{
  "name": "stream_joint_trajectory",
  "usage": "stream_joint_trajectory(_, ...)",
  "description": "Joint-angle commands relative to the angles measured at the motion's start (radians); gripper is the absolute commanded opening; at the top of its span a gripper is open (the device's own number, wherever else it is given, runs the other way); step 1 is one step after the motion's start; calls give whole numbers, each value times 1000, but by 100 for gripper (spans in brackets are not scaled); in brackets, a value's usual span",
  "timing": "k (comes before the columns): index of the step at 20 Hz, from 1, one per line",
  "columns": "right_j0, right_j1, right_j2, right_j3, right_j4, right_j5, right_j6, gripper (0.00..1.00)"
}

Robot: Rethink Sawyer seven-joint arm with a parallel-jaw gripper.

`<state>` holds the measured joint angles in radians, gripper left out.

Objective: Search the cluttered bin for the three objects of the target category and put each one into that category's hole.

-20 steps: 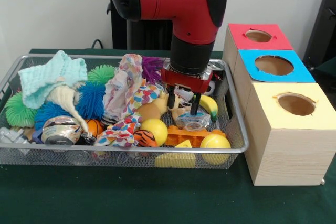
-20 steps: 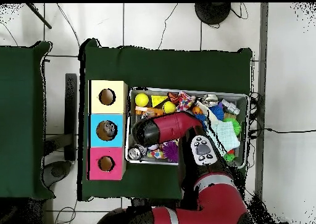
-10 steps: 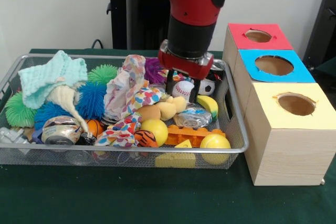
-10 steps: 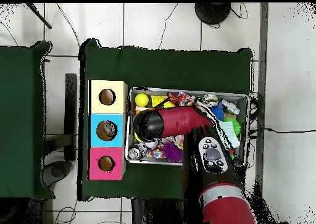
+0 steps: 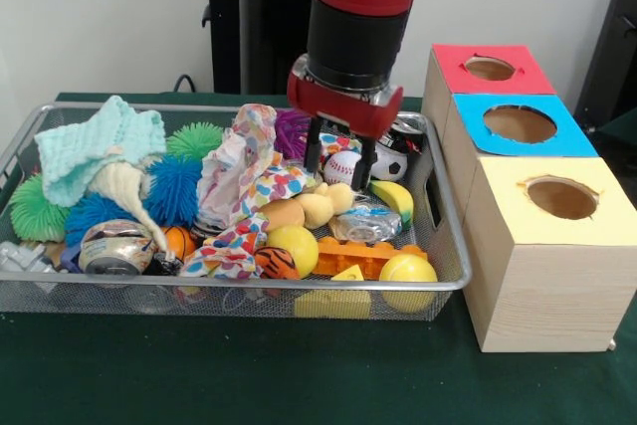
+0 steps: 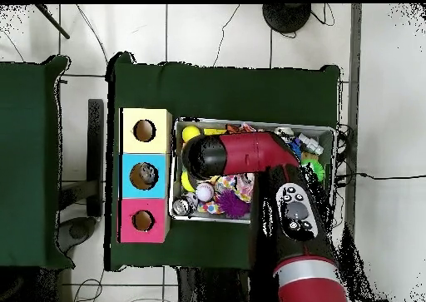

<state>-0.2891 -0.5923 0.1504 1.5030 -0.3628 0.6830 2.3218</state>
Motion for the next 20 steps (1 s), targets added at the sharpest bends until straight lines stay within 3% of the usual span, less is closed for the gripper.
stream_joint_trajectory(1,64,144,-35,-139,0,-43,150,100)
stream_joint_trajectory(6,167,251,-161,-248,-42,-11,247,100)
stream_joint_trajectory(9,188,317,-189,-298,-12,-37,268,100)
stream_joint_trajectory(16,166,297,-165,-293,61,49,149,100)
stream_joint_trajectory(20,135,306,-138,-283,85,44,104,100)
